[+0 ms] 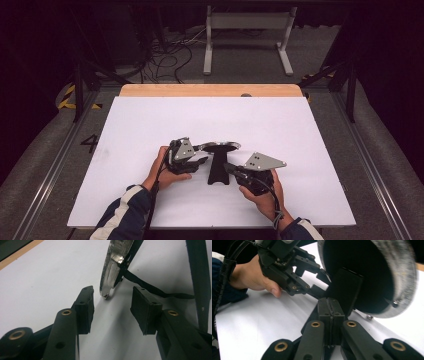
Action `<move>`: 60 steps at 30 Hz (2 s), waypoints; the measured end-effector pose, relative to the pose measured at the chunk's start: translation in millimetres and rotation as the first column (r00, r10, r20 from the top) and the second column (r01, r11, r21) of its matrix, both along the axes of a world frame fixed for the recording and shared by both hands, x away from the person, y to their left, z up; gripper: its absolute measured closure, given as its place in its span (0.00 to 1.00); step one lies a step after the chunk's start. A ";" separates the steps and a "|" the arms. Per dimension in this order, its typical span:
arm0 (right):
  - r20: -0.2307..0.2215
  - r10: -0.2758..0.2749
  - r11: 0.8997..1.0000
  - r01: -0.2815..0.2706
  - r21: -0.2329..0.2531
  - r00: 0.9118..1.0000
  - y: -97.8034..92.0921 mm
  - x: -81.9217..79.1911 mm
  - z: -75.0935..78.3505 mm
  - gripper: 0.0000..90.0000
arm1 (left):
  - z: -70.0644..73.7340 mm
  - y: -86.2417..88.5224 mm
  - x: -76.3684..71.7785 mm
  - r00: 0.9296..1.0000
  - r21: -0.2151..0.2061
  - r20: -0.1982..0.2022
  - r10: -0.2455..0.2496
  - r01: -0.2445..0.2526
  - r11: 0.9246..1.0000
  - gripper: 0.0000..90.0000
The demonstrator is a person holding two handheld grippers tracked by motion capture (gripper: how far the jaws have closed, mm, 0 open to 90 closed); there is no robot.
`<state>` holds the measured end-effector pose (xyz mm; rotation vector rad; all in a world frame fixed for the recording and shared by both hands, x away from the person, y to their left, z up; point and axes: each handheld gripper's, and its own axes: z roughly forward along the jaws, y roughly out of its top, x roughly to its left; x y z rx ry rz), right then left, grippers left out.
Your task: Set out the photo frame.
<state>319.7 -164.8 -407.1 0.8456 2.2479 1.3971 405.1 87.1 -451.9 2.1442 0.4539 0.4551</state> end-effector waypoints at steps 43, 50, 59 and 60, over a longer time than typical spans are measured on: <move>-0.001 -0.161 0.971 0.158 -0.182 0.987 70.9 -8.4 -41.1 1.00 | -1.9 -6.7 4.9 0.999 0.010 0.038 0.006 -0.006 1.000 0.81; -0.001 -0.159 0.973 0.157 -0.168 0.987 70.9 -9.0 -41.2 1.00 | -1.5 -7.9 3.0 0.999 0.019 0.044 0.018 -0.019 1.000 0.82; 0.023 -0.177 0.965 0.178 -0.193 0.984 83.8 -5.9 -46.5 1.00 | -1.1 -10.3 -0.4 0.998 0.027 0.052 0.027 -0.028 0.999 0.84; 0.026 -0.181 0.961 0.183 -0.207 0.983 82.8 -5.6 -47.4 1.00 | -1.2 -10.2 -0.4 0.998 0.026 0.053 0.025 -0.026 0.999 0.84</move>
